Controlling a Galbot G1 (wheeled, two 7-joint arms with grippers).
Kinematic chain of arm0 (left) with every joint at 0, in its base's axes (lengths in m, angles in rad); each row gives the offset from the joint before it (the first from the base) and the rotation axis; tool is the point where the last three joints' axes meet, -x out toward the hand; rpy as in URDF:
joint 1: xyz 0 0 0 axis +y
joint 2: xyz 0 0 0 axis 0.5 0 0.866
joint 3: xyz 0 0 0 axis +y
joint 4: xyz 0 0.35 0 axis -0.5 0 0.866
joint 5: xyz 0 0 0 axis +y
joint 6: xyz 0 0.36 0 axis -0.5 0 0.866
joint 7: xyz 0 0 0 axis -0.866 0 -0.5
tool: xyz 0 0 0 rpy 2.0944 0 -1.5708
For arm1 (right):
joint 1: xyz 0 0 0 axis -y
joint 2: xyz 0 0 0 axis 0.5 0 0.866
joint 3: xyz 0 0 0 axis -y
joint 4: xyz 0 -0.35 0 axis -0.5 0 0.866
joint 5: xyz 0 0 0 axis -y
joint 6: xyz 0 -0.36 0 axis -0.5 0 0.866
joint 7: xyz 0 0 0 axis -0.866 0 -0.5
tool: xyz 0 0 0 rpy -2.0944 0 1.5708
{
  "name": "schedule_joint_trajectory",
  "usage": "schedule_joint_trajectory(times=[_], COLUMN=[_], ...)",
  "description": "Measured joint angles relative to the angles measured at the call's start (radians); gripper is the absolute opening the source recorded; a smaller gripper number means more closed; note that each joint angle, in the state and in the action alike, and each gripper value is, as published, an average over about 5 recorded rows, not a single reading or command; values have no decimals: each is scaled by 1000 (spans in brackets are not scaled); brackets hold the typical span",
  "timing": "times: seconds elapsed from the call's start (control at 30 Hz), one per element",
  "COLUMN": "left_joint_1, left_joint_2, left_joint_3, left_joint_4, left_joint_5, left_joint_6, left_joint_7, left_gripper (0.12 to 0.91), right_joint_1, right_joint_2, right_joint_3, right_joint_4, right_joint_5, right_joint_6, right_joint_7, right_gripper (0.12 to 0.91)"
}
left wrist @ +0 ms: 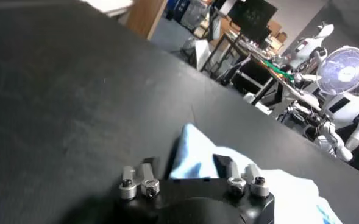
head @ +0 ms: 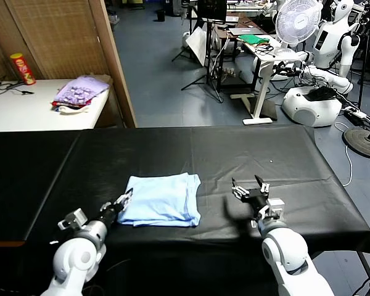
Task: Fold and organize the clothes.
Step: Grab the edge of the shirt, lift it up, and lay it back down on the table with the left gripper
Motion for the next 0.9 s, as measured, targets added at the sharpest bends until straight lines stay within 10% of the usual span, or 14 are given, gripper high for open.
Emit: schedule_joint_trajectory(times=[0.23,0.53,0.9], left_joint_1=[4,2,58], left_joint_2=[-14,44,353], left_joint_3=[7,-4,-138], left_joint_4=[0,-14,-44], left_joint_5=[31,349,674], left_joint_6=[-3,-65,-33], left_joint_7=[3,21,9], left_gripper=[161,141,141], right_joint_1=[0,-2,6], right_joint_2=[5,9,19], right_joint_3=[0,2,-10], right_joint_4=[0,17,25], right_joint_5=[-3,-3,-1], right_joint_6=[1,-10,-17], right_joint_7=[1,10,12], right_gripper=[798,798,798])
